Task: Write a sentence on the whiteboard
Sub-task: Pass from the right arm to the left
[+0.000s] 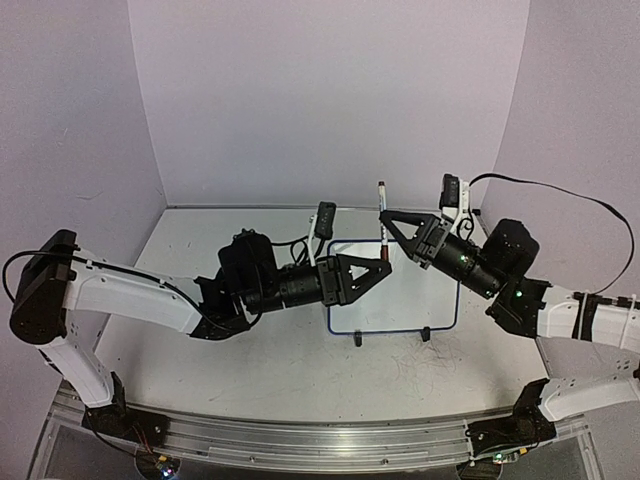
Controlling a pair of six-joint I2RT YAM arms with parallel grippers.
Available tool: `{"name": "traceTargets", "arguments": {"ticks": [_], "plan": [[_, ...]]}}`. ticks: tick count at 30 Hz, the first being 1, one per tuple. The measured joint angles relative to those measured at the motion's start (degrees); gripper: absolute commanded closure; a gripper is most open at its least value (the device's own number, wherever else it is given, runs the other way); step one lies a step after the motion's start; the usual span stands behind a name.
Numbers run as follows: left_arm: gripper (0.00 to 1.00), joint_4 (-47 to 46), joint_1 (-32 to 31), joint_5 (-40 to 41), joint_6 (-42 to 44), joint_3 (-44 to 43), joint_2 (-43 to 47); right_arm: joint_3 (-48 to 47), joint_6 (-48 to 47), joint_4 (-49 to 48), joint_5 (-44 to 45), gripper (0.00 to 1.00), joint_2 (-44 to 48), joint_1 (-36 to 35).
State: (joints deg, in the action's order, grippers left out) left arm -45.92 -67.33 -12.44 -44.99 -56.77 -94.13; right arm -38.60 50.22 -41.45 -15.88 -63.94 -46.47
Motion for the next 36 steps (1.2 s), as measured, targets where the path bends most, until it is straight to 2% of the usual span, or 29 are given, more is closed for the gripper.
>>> {"name": "traceTargets", "arguments": {"ticks": [7,13,21,24,26,30,32,36], "plan": [[0.47,-0.61,0.00,-0.47,0.13,-2.22,-2.01,0.04,0.69,-0.90,0.00,1.00,0.00,-1.09],[0.65,-0.63,0.00,-0.38,0.19,-2.25,-2.08,0.08,0.91,-1.10,0.00,1.00,0.00,-2.00],[0.98,-0.53,-0.15,-0.41,0.19,-2.23,-2.08,1.05,0.83,-1.35,0.16,1.00,0.25,-2.43],[1.00,-0.60,-0.24,-0.74,0.32,-2.06,-2.08,1.68,0.58,-1.00,0.18,0.98,1.37,-2.47],[1.00,-0.68,-0.39,-1.07,0.66,-1.37,-1.97,2.28,0.33,-0.05,0.20,0.78,2.29,-2.63],[1.00,-0.03,-0.53,-1.13,2.27,0.94,-1.43,3.55,-0.53,3.13,0.25,0.24,3.87,-2.92],[1.00,1.49,-0.34,-0.93,3.52,1.83,-1.04,3.79,-2.06,5.74,0.73,0.03,5.10,-2.96],[1.00,7.66,0.08,-1.28,8.04,2.17,-0.24,2.77,-8.32,16.18,4.37,0.02,8.80,-2.96]]}}
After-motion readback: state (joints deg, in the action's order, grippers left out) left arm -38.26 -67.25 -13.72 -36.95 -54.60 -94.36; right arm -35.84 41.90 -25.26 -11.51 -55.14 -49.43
